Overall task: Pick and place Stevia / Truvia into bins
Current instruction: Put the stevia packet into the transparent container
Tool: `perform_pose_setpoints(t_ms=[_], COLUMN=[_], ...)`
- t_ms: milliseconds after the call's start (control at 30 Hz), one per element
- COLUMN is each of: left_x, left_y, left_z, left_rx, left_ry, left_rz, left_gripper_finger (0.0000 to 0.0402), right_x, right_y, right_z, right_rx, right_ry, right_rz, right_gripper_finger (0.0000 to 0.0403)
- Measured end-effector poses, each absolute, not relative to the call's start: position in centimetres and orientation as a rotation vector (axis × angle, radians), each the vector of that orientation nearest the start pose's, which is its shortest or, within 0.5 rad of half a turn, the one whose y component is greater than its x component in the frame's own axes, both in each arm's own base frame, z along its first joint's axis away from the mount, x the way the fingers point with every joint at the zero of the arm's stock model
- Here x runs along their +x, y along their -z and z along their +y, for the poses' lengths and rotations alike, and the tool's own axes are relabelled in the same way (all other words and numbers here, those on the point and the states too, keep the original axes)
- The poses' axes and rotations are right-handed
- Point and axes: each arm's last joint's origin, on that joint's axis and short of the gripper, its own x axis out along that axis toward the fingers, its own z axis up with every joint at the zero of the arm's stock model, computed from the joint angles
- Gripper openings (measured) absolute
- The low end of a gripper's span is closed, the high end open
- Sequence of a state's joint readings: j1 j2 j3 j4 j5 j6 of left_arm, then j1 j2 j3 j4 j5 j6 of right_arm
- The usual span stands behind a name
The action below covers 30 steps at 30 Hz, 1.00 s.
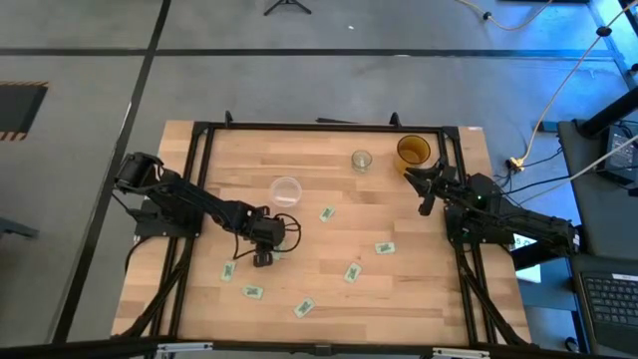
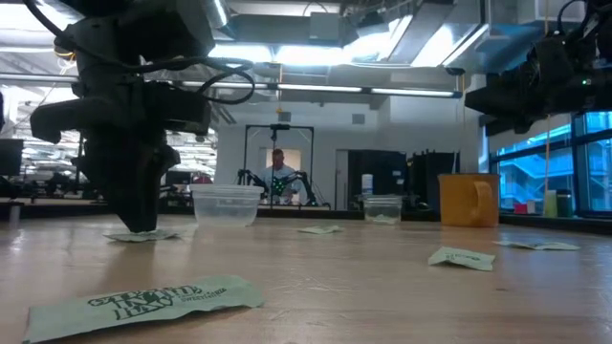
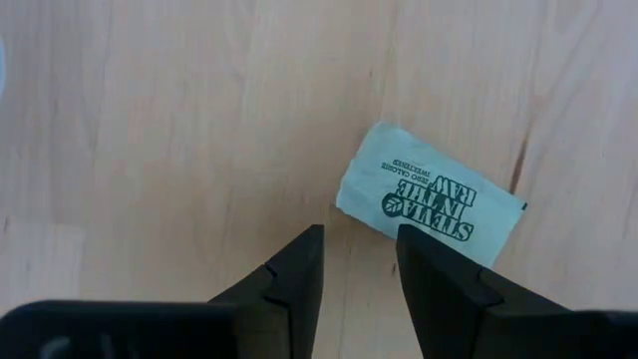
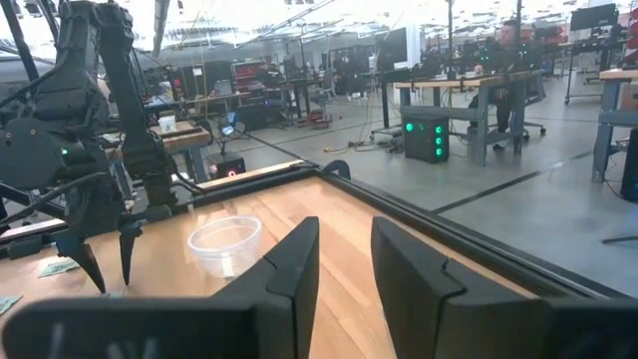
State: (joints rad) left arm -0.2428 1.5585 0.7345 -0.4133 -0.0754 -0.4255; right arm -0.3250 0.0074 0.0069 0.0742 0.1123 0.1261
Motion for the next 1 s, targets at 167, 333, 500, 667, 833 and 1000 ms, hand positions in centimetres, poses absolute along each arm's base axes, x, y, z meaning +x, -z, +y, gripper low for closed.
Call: perform_pose_setpoints(t_ms=[167, 333, 500, 667, 833, 1000], left_x=[25.1, 24.5, 24.2, 24.5, 25.4, 26.0], left_y=[-13.7, -13.6, -13.6, -13.7, -14.2, -14.7], left_z=[-6.1, -6.0, -5.9, -5.8, -5.6, -5.7], left_rx=[-0.207, -0.243, -0.296, -0.343, -0.41, -0.451], left_ry=[-0.1, -0.152, -0.214, -0.249, -0.297, -0.273], left_rz=[1.242, 1.304, 1.332, 1.288, 1.209, 1.126], left_gripper_finger=[0.0123, 0.0123, 0.0122, 0.0122, 0.0122, 0.0122], right_x=[9.1, 9.1, 9.1, 9.1, 9.1, 9.1], right_y=[-17.2, -17.2, -17.2, -17.1, -17.0, -17.0], right_z=[-3.4, -3.4, -3.4, -3.4, -3.4, -3.4], right_rx=[0.116, 0.115, 0.114, 0.115, 0.116, 0.116], right_ry=[0.432, 0.432, 0.433, 0.433, 0.434, 0.434], right_rz=[-0.101, -0.101, -0.096, -0.084, -0.072, -0.072], right_gripper_finger=[0.0099, 0.0099, 0.0099, 0.0099, 0.0099, 0.0099])
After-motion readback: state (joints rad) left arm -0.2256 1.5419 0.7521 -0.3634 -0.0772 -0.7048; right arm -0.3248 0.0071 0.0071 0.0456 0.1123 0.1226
